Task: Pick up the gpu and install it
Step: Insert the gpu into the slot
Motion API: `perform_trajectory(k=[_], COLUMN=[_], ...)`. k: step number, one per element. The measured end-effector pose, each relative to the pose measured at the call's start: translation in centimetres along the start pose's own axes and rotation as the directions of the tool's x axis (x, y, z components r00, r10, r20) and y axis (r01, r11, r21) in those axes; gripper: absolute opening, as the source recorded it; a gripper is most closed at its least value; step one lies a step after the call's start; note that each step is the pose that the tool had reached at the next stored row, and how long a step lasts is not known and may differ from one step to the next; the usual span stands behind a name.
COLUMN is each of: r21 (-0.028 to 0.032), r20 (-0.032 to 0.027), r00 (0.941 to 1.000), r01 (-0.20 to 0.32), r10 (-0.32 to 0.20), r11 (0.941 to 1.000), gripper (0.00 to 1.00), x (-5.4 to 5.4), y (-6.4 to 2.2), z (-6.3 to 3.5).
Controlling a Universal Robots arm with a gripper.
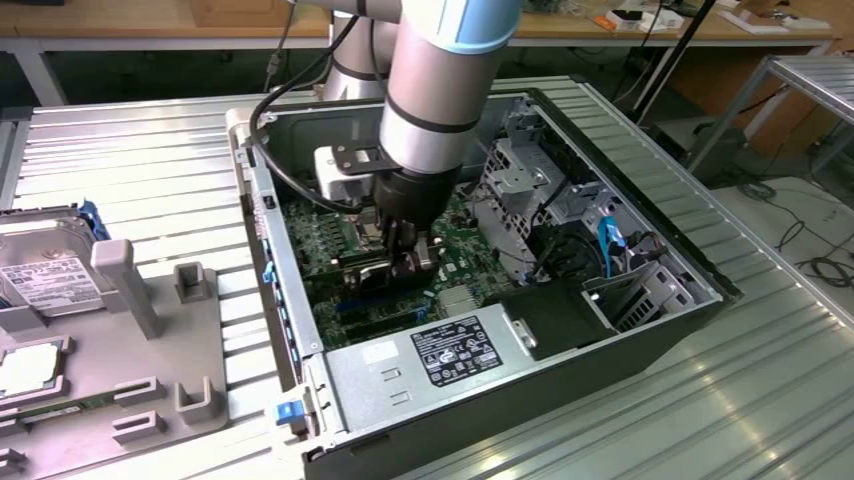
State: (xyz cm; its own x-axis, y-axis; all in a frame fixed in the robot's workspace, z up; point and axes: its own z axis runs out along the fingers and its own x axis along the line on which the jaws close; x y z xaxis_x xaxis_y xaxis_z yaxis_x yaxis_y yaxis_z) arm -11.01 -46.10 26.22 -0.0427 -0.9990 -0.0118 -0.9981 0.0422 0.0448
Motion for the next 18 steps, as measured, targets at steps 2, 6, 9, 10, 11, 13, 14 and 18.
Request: perform_trajectory(k=[2, 6, 9, 10, 11, 13, 14, 18], r21=[-0.0046, -0.0051, -0.0053, -0.0053, -0.0051, -0.006, -0.007, -0.0083], r20=[-0.0002, -0.0005, -0.0006, 0.0, 0.0003, 0.0002, 0.0, 0.0001], r00=[1.0, 1.0, 1.0, 1.0, 1.0, 1.0, 1.0, 1.0], r01=[0.0, 0.0, 0.0, 0.0, 0.0, 0.0, 0.0, 0.0], r10=[0.0, 0.0, 0.0, 0.0, 0.0, 0.0, 0.0, 0.0], r11=[1.0, 1.0, 1.0, 1.0, 1.0, 1.0, 1.0, 1.0], gripper=[0.27, 0.27, 0.27, 0.27, 0.27, 0.27, 0.27, 0.27], x=[-0.01, 0.0, -0.03, -0.05, -0.06, -0.06, -0.07, -0.07], y=[-0.1, -0.12, -0.13, -0.13, -0.19, -0.33, -0.42, -0.52], z=[-0.17, -0.2, -0.22, -0.22, -0.21, -0.22, -0.24, -0.25])
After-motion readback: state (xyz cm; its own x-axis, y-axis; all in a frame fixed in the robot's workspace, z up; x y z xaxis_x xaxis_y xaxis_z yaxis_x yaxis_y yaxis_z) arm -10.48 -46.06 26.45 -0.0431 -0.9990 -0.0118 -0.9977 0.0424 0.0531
